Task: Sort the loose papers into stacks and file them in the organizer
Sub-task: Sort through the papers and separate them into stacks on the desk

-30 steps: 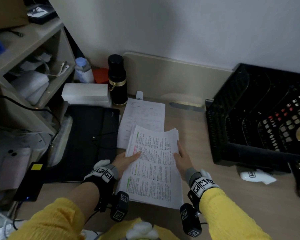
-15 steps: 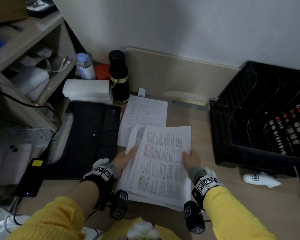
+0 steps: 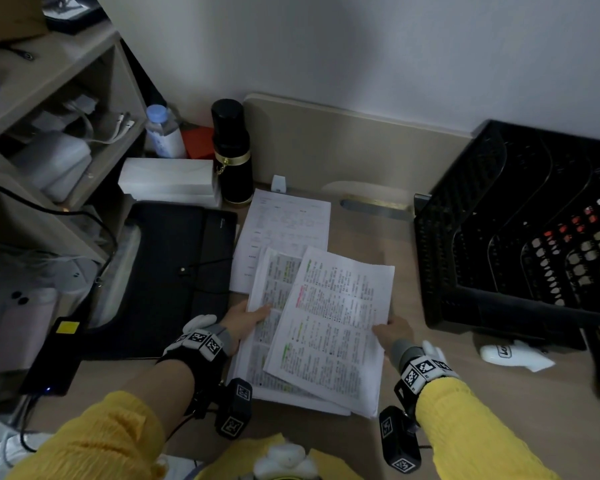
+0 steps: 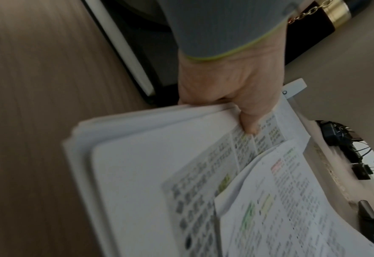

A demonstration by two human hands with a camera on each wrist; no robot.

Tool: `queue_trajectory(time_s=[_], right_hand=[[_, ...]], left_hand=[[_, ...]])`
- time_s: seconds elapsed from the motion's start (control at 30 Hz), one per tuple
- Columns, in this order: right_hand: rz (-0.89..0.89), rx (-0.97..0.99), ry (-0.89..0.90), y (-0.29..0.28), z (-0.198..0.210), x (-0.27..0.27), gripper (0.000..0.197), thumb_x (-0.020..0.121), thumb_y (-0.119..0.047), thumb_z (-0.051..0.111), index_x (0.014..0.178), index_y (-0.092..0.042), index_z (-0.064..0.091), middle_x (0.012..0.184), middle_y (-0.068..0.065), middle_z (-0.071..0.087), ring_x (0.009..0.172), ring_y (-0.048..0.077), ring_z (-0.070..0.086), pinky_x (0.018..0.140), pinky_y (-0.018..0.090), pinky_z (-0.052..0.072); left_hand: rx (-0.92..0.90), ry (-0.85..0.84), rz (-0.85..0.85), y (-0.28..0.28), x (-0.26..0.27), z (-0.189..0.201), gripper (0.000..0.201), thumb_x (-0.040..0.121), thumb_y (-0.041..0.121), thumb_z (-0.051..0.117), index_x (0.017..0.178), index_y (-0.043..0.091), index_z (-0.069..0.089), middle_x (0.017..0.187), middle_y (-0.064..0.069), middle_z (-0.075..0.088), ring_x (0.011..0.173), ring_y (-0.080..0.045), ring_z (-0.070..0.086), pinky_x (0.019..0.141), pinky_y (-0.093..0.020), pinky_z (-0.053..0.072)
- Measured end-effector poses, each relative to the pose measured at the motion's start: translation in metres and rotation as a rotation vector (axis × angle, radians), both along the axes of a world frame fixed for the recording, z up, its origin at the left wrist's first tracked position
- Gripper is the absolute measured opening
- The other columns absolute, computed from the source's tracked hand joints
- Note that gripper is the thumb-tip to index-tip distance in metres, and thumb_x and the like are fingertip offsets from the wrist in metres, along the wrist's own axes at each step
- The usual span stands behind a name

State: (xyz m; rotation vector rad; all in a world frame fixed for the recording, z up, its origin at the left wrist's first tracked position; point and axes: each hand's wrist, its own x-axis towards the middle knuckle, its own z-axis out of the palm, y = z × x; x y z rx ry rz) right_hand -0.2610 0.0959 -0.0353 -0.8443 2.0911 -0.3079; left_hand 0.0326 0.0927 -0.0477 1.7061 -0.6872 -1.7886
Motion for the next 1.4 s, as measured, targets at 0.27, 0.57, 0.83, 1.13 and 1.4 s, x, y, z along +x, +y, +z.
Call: queue_trajectory(time_s=[0.27,0.57,0.83,1.13,1.4], right_hand=[[-0.094,-0.236,0.024,-0.016,0.029,-0.004,0.035,0.092,-0.008,0.045,0.124,-0.008,0.060,0.119,0.015,0.064,0.108,0.037,0.058,0.086,0.032,0.045],[-0.138,-0.352,0.226,-0.086,0.074,-0.043,0.031,0.097,-0.014,0.043,0.125,-0.010,0.057,0.119,0.019,0.061,0.103,0.040,0.059,0.078,0.039,0.048],[0.096,-0.301,0.202,-0.099,0.052,-0.031,0.057,0.092,-0.018,0.051,0.146,-0.019,0.033,0.150,0.011,0.035,0.136,0.035,0.033,0.110,0.044,0.035],[0.775,0.244,0.226,-0.079,0.013,0.021,0.062,0.100,-0.043,0.027,0.153,-0.020,0.003,0.160,0.013,-0.009,0.147,0.026,-0.016,0.117,0.041,-0.015],[0.835,0.335,0.338,-0.091,0.010,0.026,0.061,0.101,-0.043,0.021,0.153,-0.019,0.000,0.159,0.016,-0.011,0.147,0.027,-0.016,0.118,0.046,-0.014]], left_hand=[[-0.059,0.050,0.081,-0.007,-0.003,0.015,0.031,0.092,0.017,0.063,0.120,0.003,0.062,0.113,-0.019,0.068,0.101,-0.034,0.066,0.084,-0.045,0.056],[-0.153,0.029,0.176,-0.044,-0.010,0.041,0.033,0.091,0.023,0.064,0.119,0.005,0.063,0.112,-0.018,0.069,0.102,-0.034,0.067,0.091,-0.053,0.053],[-0.118,-0.028,0.195,-0.049,-0.008,0.031,0.029,0.090,0.023,0.065,0.115,0.008,0.063,0.114,-0.017,0.068,0.104,-0.032,0.066,0.096,-0.052,0.051],[-0.083,-0.012,0.238,-0.050,-0.001,0.027,0.031,0.090,0.020,0.065,0.117,0.005,0.062,0.111,-0.018,0.068,0.102,-0.034,0.066,0.093,-0.052,0.052],[-0.082,0.022,0.285,-0.049,0.014,0.028,0.027,0.089,0.023,0.067,0.113,0.010,0.064,0.112,-0.019,0.068,0.103,-0.036,0.066,0.093,-0.055,0.051]])
